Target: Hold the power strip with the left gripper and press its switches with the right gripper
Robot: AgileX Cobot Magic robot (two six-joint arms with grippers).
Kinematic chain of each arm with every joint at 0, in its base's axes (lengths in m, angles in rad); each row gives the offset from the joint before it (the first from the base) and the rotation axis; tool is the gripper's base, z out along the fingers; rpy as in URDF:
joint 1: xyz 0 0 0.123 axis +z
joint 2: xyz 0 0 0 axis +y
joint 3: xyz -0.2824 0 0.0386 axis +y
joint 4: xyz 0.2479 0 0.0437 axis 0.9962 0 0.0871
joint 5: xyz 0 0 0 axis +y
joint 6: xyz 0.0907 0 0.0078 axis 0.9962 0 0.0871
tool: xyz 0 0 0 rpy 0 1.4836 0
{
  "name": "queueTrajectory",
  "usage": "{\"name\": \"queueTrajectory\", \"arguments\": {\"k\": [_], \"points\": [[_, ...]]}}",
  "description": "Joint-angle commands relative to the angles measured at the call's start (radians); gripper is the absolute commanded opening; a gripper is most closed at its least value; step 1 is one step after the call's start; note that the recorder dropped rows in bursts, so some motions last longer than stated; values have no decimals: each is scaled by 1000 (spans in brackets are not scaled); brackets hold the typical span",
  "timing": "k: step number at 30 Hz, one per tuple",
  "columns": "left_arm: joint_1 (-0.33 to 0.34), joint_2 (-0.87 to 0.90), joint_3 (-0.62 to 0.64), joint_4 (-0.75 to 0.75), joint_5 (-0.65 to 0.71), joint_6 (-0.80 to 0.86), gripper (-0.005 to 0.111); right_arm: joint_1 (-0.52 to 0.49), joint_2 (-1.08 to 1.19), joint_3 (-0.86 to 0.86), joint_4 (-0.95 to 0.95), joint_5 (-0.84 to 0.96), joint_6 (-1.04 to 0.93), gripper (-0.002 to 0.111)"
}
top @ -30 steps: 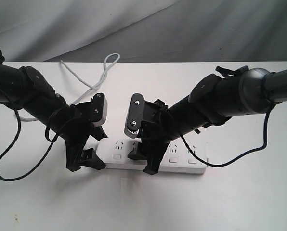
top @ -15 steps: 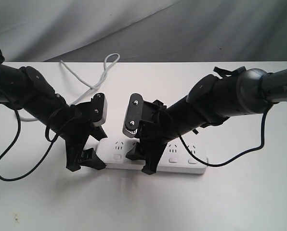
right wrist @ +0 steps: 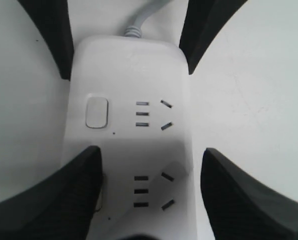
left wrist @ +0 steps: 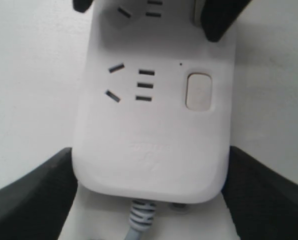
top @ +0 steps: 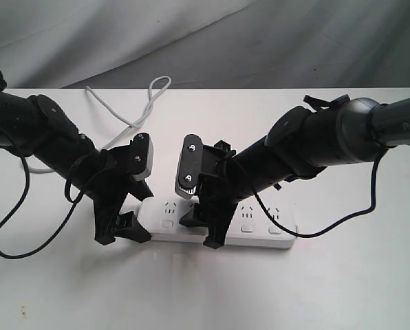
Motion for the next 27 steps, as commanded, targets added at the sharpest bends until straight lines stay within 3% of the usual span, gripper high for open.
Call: {"name": "queueTrajectory", "arguments": {"k": [1, 27], "points": [[-6, -7, -6, -16, 5, -6, 64, -3, 54, 21, -76, -52, -54, 55], [-6, -7, -6, -16, 5, -6, 64, -15, -146, 34, -15, -4, -38, 55]]}}
